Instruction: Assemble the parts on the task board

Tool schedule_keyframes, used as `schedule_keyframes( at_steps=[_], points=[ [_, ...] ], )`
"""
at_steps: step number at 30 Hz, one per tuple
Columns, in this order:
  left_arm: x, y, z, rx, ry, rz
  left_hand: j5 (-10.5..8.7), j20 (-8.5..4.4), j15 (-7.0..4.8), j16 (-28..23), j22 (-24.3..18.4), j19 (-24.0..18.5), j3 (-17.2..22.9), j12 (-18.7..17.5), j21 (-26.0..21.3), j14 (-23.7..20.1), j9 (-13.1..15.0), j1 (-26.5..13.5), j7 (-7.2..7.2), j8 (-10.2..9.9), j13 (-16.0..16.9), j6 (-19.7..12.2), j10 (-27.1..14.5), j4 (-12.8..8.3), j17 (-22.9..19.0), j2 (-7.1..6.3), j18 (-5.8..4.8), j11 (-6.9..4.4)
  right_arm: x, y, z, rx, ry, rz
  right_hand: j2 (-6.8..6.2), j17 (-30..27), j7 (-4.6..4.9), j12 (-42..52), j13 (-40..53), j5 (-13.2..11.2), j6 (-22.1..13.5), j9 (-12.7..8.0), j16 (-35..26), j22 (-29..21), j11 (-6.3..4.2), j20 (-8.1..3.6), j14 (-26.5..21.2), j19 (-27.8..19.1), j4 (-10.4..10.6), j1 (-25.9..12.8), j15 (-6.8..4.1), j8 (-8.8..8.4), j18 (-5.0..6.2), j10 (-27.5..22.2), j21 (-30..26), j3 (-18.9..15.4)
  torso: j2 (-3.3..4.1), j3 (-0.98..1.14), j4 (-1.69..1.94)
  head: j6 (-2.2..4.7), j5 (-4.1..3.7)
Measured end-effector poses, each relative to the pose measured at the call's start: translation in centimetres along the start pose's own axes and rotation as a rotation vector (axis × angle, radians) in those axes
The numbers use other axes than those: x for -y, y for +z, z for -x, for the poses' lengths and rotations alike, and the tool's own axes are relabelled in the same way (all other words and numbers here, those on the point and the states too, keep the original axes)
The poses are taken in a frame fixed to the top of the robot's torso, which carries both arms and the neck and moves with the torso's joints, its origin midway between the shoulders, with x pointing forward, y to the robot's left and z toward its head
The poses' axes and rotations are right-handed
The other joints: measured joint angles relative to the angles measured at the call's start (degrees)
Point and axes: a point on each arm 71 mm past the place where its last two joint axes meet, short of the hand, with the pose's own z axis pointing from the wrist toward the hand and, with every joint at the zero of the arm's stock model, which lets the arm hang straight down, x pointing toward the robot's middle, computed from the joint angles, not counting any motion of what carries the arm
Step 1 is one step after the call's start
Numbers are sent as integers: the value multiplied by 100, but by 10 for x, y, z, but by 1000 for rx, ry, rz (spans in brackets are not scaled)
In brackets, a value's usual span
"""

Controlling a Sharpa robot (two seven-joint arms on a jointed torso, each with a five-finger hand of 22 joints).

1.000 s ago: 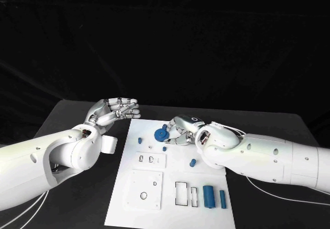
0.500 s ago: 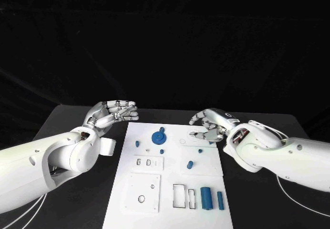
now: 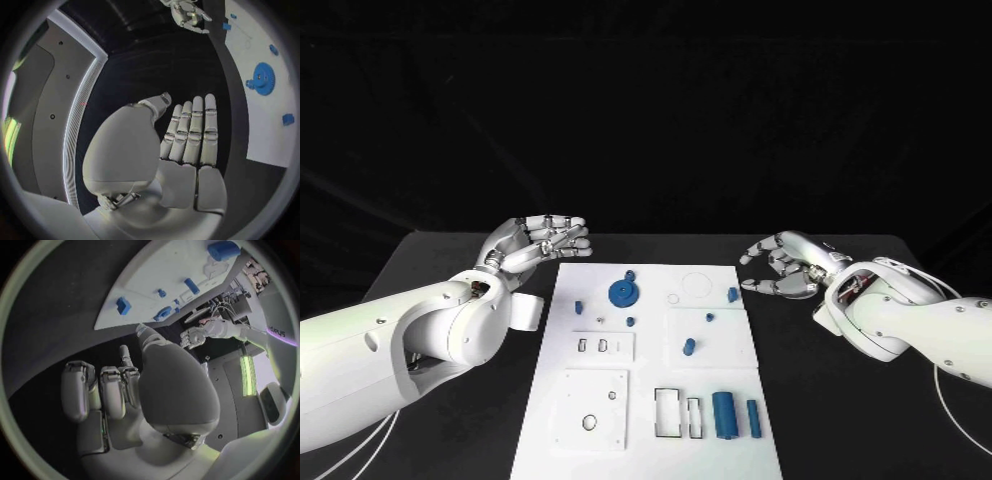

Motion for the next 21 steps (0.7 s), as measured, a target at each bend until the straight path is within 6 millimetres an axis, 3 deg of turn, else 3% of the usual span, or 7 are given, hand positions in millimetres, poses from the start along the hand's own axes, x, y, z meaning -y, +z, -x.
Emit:
schedule_keyframes(
  at_steps=[10, 21],
  points=[
    [-2, 0, 1, 0, 0, 3, 0, 0, 0, -27, 0, 0, 23, 0, 0, 0, 0, 0, 0, 0, 0, 0, 0, -24, 5, 0, 0, 0, 18, -2, -18, -46, 20, -30, 23, -1, 19, 0, 5, 0, -19, -6, 0, 0, 0, 0, 0, 0, -15, 23, 0, -26, 0, 0, 0, 15, 2, 7, -1, -41, -8],
    [-2, 0, 2, 0, 0, 4, 0, 0, 0, -27, 0, 0, 23, 0, 0, 0, 0, 0, 0, 0, 0, 0, 0, -23, 5, 0, 0, 0, 18, 2, -33, -77, 36, -29, 1, -1, 19, 0, 4, 0, -19, -11, 0, -1, 0, 0, 0, 0, -15, 44, 0, -26, 0, 0, 0, 15, 2, -10, -1, -86, 16]
  ],
)
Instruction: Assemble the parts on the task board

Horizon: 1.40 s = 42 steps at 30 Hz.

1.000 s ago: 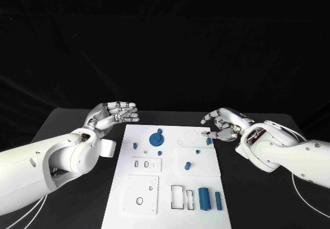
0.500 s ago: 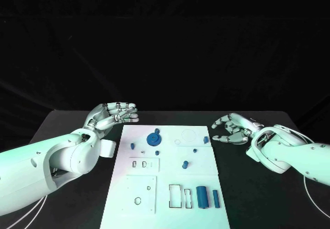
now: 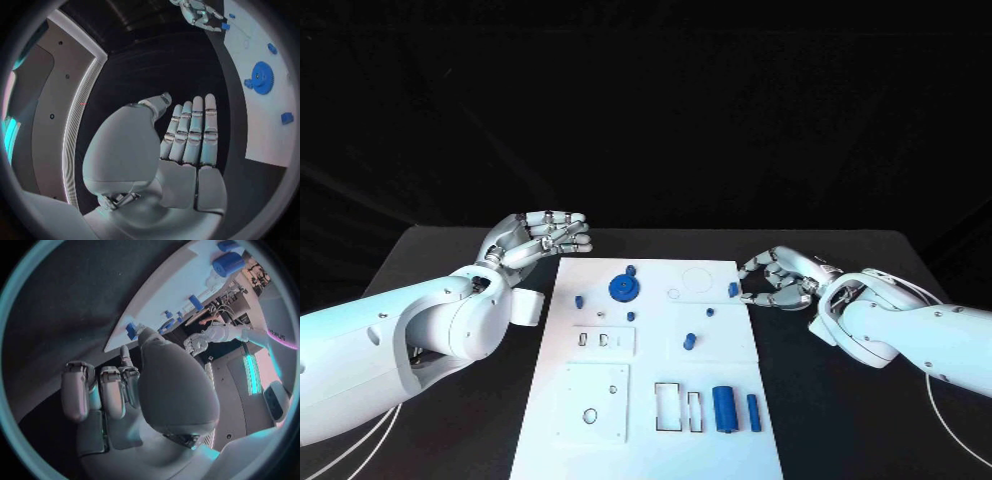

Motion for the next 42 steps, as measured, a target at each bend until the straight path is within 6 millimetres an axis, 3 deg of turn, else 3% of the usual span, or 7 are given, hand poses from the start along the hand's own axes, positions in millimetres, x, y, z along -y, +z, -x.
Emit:
schedule_keyframes(
  at_steps=[17, 32, 42],
  points=[
    [0, 0, 1, 0, 0, 1, 0, 0, 0, 0, -6, 0, 0, 0, 0, 0, 0, 0, 0, 0, 0, 0, 0, 0, 6, 0, 0, 0, -4, 8, -7, -8, 13, 1, 109, -1, 11, 0, -1, 0, 11, 0, 0, -1, 0, 0, 0, 0, 26, 109, 0, 0, 0, 0, 0, 113, -12, -7, -1, -30, 4],
    [0, -1, 1, 1, 0, 1, 0, 0, 0, 0, -6, 0, 0, 0, 0, 0, 0, 0, 0, 0, 0, 0, 0, 0, 7, 0, 0, 0, -4, 10, -11, -16, 22, -2, 113, -1, 0, 25, -2, 0, 84, 1, 0, 4, 0, 0, 0, 0, 23, 113, 0, 0, 0, 0, 0, 167, -14, -9, -3, -53, 47],
    [0, -1, 2, 2, 0, 2, 0, 0, 0, 0, -6, 0, 0, 0, 0, 0, 1, 0, 0, 0, 0, 0, 0, 0, 6, 0, 0, 0, -5, 11, -12, -20, 24, -2, 190, -2, -115, 58, -2, 0, 382, 39, 0, 3, -61, -23, -1, 23, 14, 127, -43, 101, 0, 0, 0, 379, -17, -7, -4, -63, 47]
  ],
)
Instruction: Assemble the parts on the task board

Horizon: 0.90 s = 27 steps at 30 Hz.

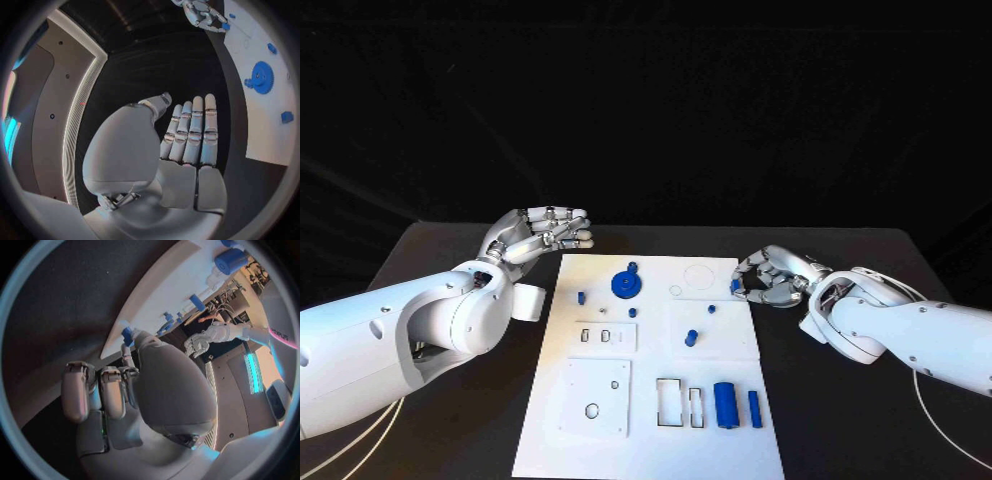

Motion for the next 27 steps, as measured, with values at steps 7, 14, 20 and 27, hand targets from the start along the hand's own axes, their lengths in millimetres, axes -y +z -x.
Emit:
schedule_keyframes(
  at_steps=[7, 14, 20, 27],
  points=[
    [0, 0, 0, 0, 0, 0, 0, 0, 0, 0, 0, 0, 0, 0, 0, 0, 0, 0, 0, 0, 0, 0, 0, 0, 0, 0, 0, 0, -1, 1, -2, -4, 2, 2, 30, 0, -36, 15, -1, 0, 78, 12, 0, -1, -16, -20, -6, 20, -14, 30, -34, 44, 0, 15, 0, 79, 2, 0, 1, -8, 3],
    [0, 0, 1, 2, 1, 1, 0, 0, 0, 0, 0, 0, 0, 0, 0, 0, 0, 0, 0, 0, 0, 0, 0, 0, 0, 0, 0, 0, -1, 2, -3, -8, 2, -2, 30, 5, -16, 15, -1, 0, 98, 12, 0, -1, -21, -20, 0, 20, -15, 30, -40, 44, 0, 20, 0, 80, 2, 0, 4, -25, -2],
    [0, 0, 1, 2, 1, 2, 0, 0, 0, 0, 1, 0, 24, 0, 0, 0, -5, 0, 21, 0, 0, -21, 0, -24, 11, 0, 0, 0, -1, 2, -4, -8, -1, -10, 54, 4, -54, 36, -1, 0, 135, 17, 0, -1, -41, -20, 0, 20, -63, 55, -40, 66, 0, 1, 34, 164, 1, 1, 4, -30, 1],
    [0, 0, 2, 3, 1, 2, 0, -1, 0, -10, 1, -1, 24, 0, 0, 0, -5, 0, 21, 0, 0, -21, 0, -24, 10, 0, 0, 0, -3, 1, -3, 11, -3, -13, 138, 4, -90, 76, -1, -27, 212, 16, 0, -2, -83, -62, 10, 19, -165, 105, -92, 112, 0, 0, 68, 531, -3, 3, 1, -24, 7]
  ],
)
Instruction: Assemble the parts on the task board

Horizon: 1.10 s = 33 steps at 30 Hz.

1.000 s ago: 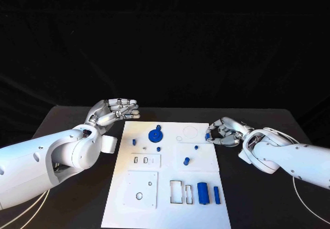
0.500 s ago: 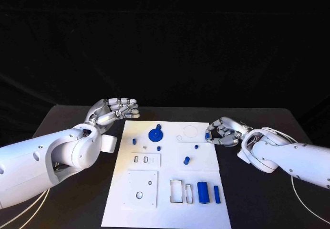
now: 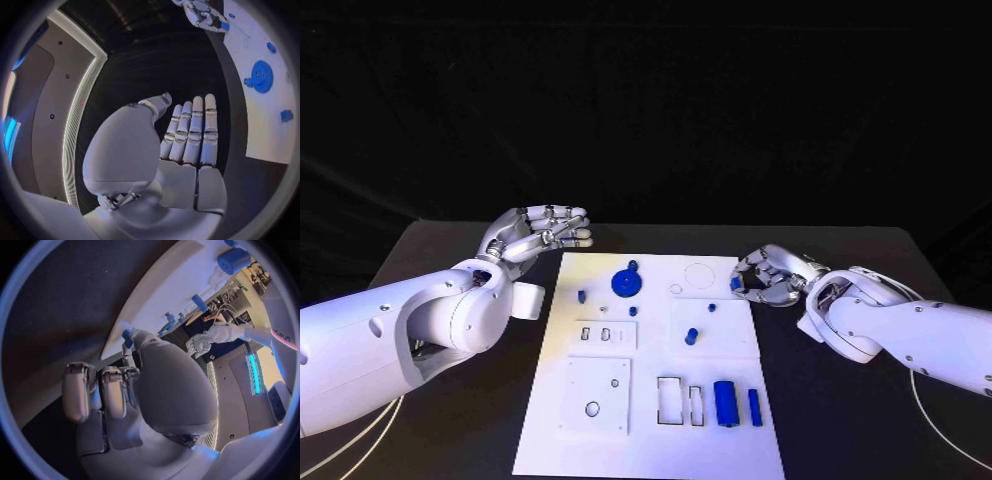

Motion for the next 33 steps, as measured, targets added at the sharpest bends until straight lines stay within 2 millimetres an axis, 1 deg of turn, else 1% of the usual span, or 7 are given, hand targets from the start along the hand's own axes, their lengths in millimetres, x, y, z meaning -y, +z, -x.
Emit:
schedule_keyframes(
  at_steps=[5, 8, 12, 18, 24, 29, 33],
  points=[
    [0, 0, 1, 2, 1, 0, 0, -20, 0, -12, 0, -20, 0, 0, 0, 0, 0, 0, 0, 0, 0, 0, 0, 0, 0, 0, 0, 0, -7, -3, 0, 20, 6, 18, 14, -1, 20, 15, 0, -20, 21, 4, 0, 0, -41, -20, -20, 20, -58, -15, -19, 46, 0, 0, 48, 142, -8, 3, -7, 13, 8],
    [0, 1, 1, 3, 2, 0, 0, -20, 0, -12, 0, -20, 0, 0, 0, 0, 0, 0, 0, 0, 0, 0, 0, 0, 0, 0, 0, 0, -13, -4, 1, 32, 10, 29, 29, -1, 20, 22, 0, -27, 21, 5, 0, 0, -41, -41, -20, 0, -65, -30, -19, 46, 0, 0, 48, 203, -12, 4, -8, 21, 8],
    [-1, 1, 2, 5, 3, 1, 0, -20, 0, -12, 0, -20, 0, 0, 0, 0, 0, 0, 0, 0, 0, 0, 0, 0, 6, 0, 0, 0, -29, -5, 4, 48, 21, 55, 59, -1, 20, 22, 0, -4, 21, 4, 0, -1, -61, -41, 1, 0, -86, -61, -40, 46, 0, 20, 48, 244, -17, 3, -12, 31, 3],
    [-2, 3, 3, 9, 5, 2, 0, -20, 0, -12, 0, -20, 0, 0, 0, 0, 0, 0, 0, 0, 0, 0, 0, 0, 6, 0, 0, 0, -64, -5, -2, 42, 40, 78, 88, -1, 19, -15, 0, -5, 20, 4, 0, -1, -60, -61, 1, 20, -88, -168, -40, 46, 0, 20, 48, 355, -42, 0, -22, 21, 3],
    [-4, 5, 3, 12, 7, 5, 0, -20, 0, -12, 0, -20, 16, 0, 0, 0, 0, 0, 0, 0, 0, 0, 0, -16, 5, 0, 0, 0, -108, 2, -23, 5, 54, 101, 86, -2, 18, -23, 4, -5, 19, 4, 0, -2, -60, -61, 1, 21, -64, -303, -40, 46, 0, 20, 48, 380, -84, 3, -34, -37, 65],
    [-7, 7, 4, 15, 9, 7, 0, -20, 0, -12, 0, -20, 16, 0, 0, 0, 0, 0, 0, 0, 0, 0, 0, -16, 5, 0, 0, 0, -141, 12, -43, -25, 49, 126, 72, -2, 17, -23, 4, -5, 18, 4, 0, -2, -60, -61, 1, 21, -50, -350, -40, 46, 0, 20, 48, 395, -126, 3, -35, -112, 169],
    [-8, 9, 4, 16, 11, 9, 0, -20, 0, -12, 0, -20, 16, 0, 0, 0, 1, 0, 0, 0, 0, 0, 0, -16, 5, 0, 0, 0, -165, 17, -60, -48, 40, 152, 65, -2, 9, -23, 4, -8, 10, 4, 0, -2, -60, -61, 1, 21, -63, -358, -40, 46, 0, 20, 48, 409, -161, -1, -31, -148, 231]
  ],
)
